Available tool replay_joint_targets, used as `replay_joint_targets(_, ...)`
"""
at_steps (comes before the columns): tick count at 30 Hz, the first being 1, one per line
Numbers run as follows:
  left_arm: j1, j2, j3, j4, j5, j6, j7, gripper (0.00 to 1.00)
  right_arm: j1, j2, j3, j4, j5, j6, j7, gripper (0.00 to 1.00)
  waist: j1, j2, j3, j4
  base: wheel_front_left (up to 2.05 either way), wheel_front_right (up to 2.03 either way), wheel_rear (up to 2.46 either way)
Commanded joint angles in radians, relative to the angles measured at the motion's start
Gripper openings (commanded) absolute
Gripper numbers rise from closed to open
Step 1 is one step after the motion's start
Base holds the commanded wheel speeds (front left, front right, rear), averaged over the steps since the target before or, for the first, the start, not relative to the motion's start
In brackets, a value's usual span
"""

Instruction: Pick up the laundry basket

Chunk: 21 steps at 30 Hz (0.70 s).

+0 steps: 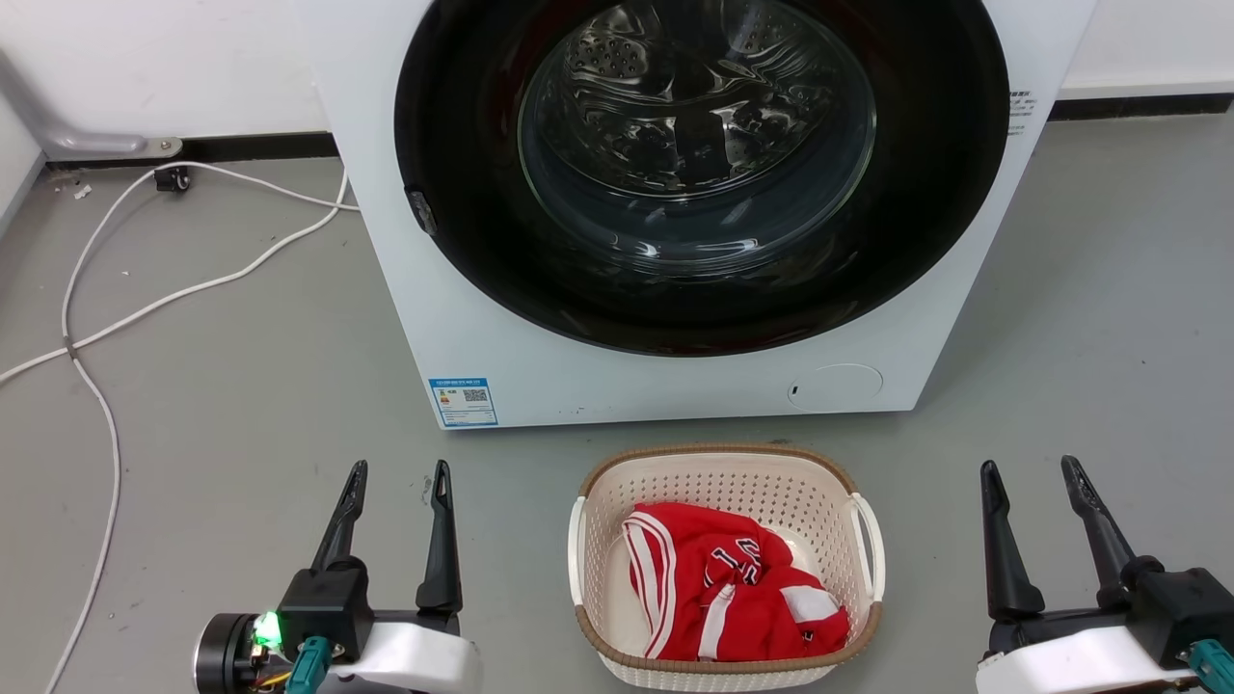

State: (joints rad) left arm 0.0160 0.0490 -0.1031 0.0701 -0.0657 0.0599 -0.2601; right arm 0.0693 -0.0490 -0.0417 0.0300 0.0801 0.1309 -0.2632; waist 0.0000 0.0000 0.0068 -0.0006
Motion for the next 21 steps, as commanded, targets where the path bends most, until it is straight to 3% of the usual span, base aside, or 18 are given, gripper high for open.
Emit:
replay_joint_targets(1, 0.008, 0.002, 0.001, 0.002, 0.003, -0.002, -0.008, 1.0, 0.008, -0.002, 0.001, 0.001, 0.003, 0.0, -0.003, 1.0, 0.0, 0.0, 0.0, 0.0, 0.0, 0.0, 0.0)
replay_joint_targets(12, 0.01, 0.002, 0.0, 0.005, 0.003, 0.0, -0.008, 1.0, 0.01, -0.002, 0.007, 0.001, -0.004, 0.0, -0.002, 1.0, 0.0, 0.0, -0.001, 0.001, 0.0, 0.0, 0.0)
replay_joint_targets(21, -0.04, 0.002, -0.009, 0.052, 0.001, -0.043, -0.008, 1.0, -0.018, -0.002, -0.016, 0.022, -0.033, 0.0, -0.002, 1.0, 0.0, 0.0, 0.014, -0.002, 0.0, 0.0, 0.0)
